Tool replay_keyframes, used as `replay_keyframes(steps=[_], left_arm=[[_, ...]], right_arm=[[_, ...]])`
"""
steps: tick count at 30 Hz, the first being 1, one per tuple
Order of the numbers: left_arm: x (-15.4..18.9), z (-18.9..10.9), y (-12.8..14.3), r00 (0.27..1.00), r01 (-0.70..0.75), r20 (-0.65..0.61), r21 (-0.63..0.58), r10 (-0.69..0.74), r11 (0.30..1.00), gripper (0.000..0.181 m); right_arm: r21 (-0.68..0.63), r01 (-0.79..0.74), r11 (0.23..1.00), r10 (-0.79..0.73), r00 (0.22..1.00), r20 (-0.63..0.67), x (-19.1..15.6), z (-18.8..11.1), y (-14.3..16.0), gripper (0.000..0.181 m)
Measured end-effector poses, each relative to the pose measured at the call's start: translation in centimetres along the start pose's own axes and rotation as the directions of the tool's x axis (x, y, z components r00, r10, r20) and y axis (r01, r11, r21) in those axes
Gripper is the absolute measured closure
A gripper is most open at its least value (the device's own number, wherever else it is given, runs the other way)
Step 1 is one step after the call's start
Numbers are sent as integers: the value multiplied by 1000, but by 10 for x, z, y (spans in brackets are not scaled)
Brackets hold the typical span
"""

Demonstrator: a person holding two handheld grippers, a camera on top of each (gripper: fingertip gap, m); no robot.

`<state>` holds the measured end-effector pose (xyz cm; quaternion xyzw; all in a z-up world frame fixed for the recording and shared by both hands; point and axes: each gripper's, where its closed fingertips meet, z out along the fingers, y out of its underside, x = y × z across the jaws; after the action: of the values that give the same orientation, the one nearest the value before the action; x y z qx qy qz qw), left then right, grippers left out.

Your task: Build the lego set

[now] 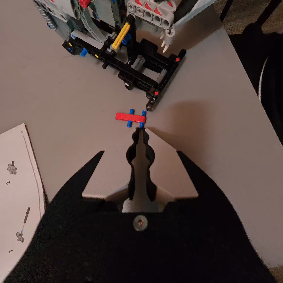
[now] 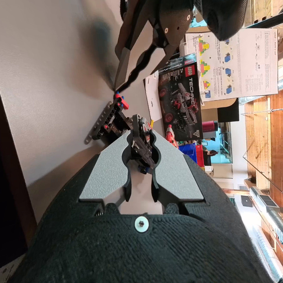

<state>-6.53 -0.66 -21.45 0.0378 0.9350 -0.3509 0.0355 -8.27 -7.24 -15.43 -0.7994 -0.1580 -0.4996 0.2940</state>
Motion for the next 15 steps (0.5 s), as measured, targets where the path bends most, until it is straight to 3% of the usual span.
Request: replay_keyframes(steps=[2,4,10,15], left_arm=[[-2,-3,0,1000,18,6,-9,-18,1000,165],[-1,-8,-5,1000,-13,4,19,13,1000,176],[3,5,-7,996,-39,-77,-6,38,999,172],[5,12,-15,984,24,-176,96,-7,995,180]], right_arm=[[-1,2,1000,-2,1000,-2,0,0,0,161],[-1,1,1000,-1,1000,-2,0,0,1,161],[-2,1,1000,-1,1000,5,-2,1,1,161],[4,-22,1000,22,1000,8,-2,0,2,161]])
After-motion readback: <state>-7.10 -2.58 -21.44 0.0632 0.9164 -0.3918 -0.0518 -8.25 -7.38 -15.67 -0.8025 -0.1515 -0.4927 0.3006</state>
